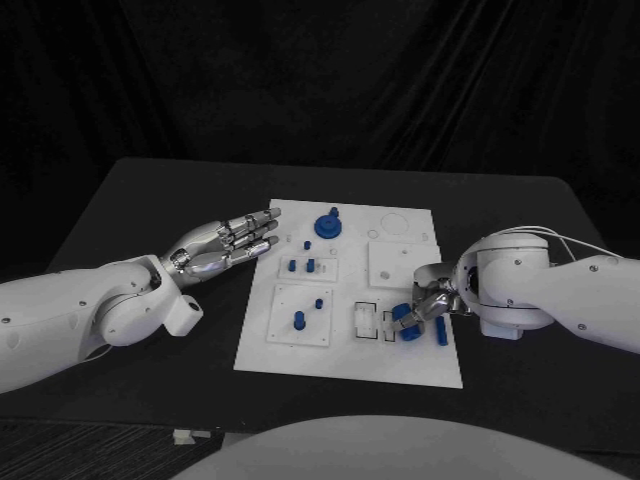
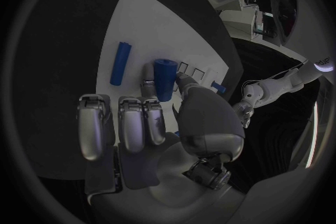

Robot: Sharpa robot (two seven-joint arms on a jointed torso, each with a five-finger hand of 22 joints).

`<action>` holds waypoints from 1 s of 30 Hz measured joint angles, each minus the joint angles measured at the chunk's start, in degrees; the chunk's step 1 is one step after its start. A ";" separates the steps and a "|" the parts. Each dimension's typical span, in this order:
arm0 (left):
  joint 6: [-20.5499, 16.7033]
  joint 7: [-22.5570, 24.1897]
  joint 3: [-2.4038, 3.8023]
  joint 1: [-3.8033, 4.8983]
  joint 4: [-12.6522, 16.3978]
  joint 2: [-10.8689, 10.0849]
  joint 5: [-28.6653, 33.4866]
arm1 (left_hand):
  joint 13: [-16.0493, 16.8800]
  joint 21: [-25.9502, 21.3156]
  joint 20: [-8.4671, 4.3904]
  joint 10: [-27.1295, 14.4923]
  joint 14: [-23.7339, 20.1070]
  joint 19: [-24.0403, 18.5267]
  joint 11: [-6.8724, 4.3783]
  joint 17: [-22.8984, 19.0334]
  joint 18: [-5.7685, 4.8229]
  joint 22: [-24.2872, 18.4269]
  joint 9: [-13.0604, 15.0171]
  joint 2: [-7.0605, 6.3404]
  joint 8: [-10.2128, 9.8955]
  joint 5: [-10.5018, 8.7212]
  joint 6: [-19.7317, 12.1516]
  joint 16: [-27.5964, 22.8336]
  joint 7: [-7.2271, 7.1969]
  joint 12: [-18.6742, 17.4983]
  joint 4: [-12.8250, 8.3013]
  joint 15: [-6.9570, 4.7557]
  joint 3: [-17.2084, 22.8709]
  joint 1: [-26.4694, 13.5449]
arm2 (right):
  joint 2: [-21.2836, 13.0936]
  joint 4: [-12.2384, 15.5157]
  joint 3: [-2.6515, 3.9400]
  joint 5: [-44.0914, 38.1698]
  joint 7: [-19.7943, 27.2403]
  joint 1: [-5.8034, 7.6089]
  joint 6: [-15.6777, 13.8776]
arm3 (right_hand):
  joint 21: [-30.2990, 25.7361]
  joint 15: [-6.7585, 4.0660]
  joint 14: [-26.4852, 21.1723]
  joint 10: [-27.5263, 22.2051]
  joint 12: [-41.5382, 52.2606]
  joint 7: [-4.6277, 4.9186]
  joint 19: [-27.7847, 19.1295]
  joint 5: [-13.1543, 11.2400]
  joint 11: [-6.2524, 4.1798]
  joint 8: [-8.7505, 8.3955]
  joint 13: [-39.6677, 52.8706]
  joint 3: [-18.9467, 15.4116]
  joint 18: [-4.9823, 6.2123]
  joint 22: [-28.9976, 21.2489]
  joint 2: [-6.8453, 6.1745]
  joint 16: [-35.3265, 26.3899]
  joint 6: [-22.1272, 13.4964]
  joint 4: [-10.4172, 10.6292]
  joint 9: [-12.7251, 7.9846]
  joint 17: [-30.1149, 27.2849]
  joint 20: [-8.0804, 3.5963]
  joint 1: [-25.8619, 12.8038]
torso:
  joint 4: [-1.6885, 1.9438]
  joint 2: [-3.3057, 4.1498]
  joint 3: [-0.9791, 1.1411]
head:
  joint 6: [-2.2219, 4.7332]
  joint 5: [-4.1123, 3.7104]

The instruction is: Assemble the parts on the task board

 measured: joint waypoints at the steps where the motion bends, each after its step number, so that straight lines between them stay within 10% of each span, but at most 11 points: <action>1: 0.00 0.00 0.00 0.00 0.01 0.00 0.00 | 0.00 0.00 0.00 0.00 0.00 0.00 0.00 0.00 0.00 0.00 0.00 0.00 0.00 0.00 0.00 0.00 0.00 0.00 0.00 0.00 0.00 0.00 | 0.01 -0.02 0.03 -0.07 0.02 0.00 -0.01 | 0.00 0.01 -0.01 -0.05 0.00 0.13 0.13 1.02 0.11 -0.03 0.00 0.30 0.00 0.00 -0.08 0.00 -0.36 -0.60 0.00 0.00 0.13 0.39 | 0.00 0.00 0.00 | 0.00 0.05; 5: 0.02 -0.01 -0.01 0.00 0.01 0.00 0.00 | 0.00 0.00 0.00 0.00 0.00 0.00 0.00 0.01 0.00 0.00 0.00 0.00 0.00 0.00 0.00 0.00 0.00 0.00 0.00 0.00 0.00 0.00 | 0.02 -0.02 0.05 -0.17 0.08 0.00 -0.07 | -0.27 0.20 0.00 0.00 0.00 0.13 -0.01 5.57 0.37 -0.28 0.00 0.47 0.01 0.00 -0.58 0.00 -0.98 -0.78 0.16 0.00 0.41 1.63 | 0.01 -0.01 0.00 | 0.00 0.09; 10: 0.05 -0.04 -0.01 0.00 -0.01 0.06 0.00 | 0.01 0.00 0.00 0.00 0.00 0.00 0.00 0.01 0.00 -0.01 0.00 0.00 0.00 0.00 0.00 0.00 0.00 0.00 0.00 0.00 0.00 0.00 | 0.05 -0.01 0.01 -0.09 0.11 -0.04 -0.40 | -0.43 0.34 0.07 0.02 0.00 0.85 -0.01 16.90 0.61 -0.34 -0.01 0.82 0.01 -0.01 -1.45 0.00 -2.11 -0.42 0.62 0.00 0.42 2.50 | 0.01 -0.02 0.00 | 0.00 0.09; 22: 0.09 -0.16 0.00 -0.01 -0.01 0.08 0.00 | 0.02 0.00 0.00 0.00 0.00 0.00 -0.01 0.03 0.00 -0.01 0.00 0.00 0.00 0.00 0.00 0.00 0.00 0.00 0.00 0.00 0.00 0.00 | -0.47 -0.16 -0.05 2.53 0.05 -0.14 -2.71 | -0.45 0.88 0.04 0.09 0.00 2.74 -0.04 18.23 1.50 0.30 -0.02 2.34 0.00 -0.02 -1.59 0.00 -4.02 1.10 2.46 0.00 1.20 2.64 | 0.01 -0.03 -0.01 | 0.00 0.15; 30: 0.17 -0.29 -0.01 -0.02 0.03 -0.02 0.00 | -0.02 0.00 0.00 0.00 0.00 0.00 -0.01 0.03 0.00 -0.02 0.00 0.00 0.00 0.00 0.00 0.00 0.00 0.00 0.00 -0.01 0.00 0.00 | -1.69 0.27 -0.05 6.28 0.05 -0.17 -4.51 | -0.45 1.05 -0.12 -0.01 0.00 2.06 0.10 21.23 1.59 3.74 -0.02 1.33 0.00 -0.02 -1.11 0.00 -6.64 0.09 6.47 0.00 1.34 2.15 | 0.01 -0.02 -0.01 | 0.00 0.47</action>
